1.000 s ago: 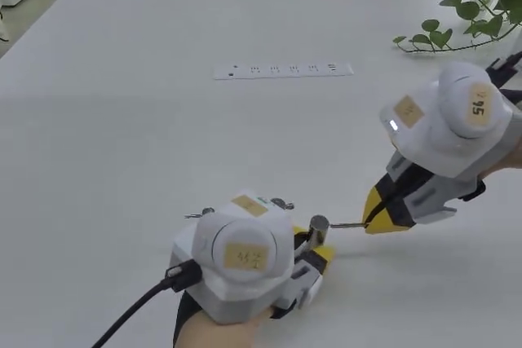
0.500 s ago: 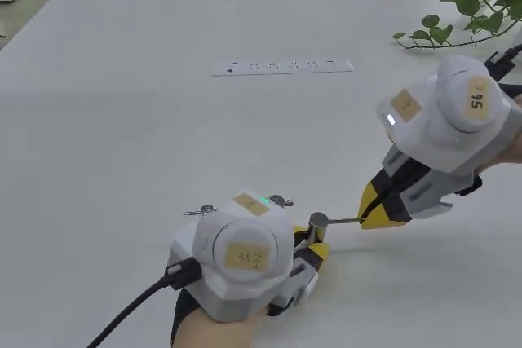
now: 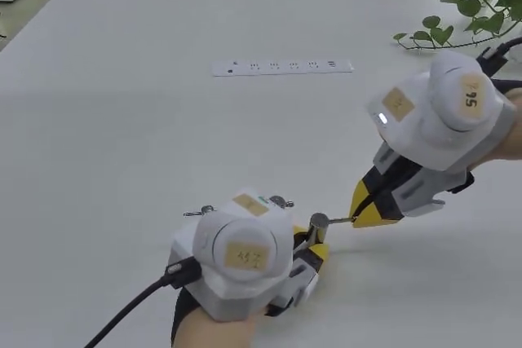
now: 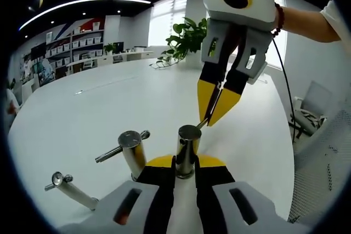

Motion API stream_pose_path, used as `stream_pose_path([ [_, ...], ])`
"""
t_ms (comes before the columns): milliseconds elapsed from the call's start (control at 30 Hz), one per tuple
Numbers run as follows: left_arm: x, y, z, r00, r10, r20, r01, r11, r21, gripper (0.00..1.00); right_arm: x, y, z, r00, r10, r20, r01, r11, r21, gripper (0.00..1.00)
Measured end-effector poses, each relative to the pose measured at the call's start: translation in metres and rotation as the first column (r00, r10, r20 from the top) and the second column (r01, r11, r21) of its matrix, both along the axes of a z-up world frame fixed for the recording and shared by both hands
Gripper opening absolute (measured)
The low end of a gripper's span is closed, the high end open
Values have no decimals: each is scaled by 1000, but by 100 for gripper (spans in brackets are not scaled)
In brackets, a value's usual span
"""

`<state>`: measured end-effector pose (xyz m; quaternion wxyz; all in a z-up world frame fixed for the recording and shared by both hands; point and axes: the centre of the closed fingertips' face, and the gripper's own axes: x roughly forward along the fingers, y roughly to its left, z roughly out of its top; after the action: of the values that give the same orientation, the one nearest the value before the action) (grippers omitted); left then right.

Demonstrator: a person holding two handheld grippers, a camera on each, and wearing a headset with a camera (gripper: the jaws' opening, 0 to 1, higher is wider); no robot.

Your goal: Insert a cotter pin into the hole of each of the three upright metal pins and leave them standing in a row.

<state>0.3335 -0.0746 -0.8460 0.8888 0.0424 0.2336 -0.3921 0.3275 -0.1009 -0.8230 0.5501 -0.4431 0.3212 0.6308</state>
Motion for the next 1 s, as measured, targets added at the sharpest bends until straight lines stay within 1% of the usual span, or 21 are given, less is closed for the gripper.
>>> stream_pose_path([
  [67, 0, 0, 0, 1000, 0, -2, 0, 1000, -1, 12, -2, 4, 1, 1000, -4, -8, 4, 1000, 11, 3],
  [133, 0, 0, 0, 1000, -1, -2, 1, 1000, -2, 12, -4, 8, 2, 1000, 3, -5, -2, 1000, 13, 3],
  [400, -1, 0, -1, 1000, 0, -3, 0, 1000, -7, 12, -7, 19, 3, 1000, 2, -13, -2, 1000, 26, 3],
  [733, -1, 0, -1, 1000, 7, -9, -7, 1000, -12, 12, -7, 27, 2, 999, -28, -33, 29, 999, 38, 3],
  [1000, -1, 0, -2, 1000, 5, -8, -5, 1000, -9, 12, -7, 26, 1, 997, -64, -51, 66, 997, 40, 4],
])
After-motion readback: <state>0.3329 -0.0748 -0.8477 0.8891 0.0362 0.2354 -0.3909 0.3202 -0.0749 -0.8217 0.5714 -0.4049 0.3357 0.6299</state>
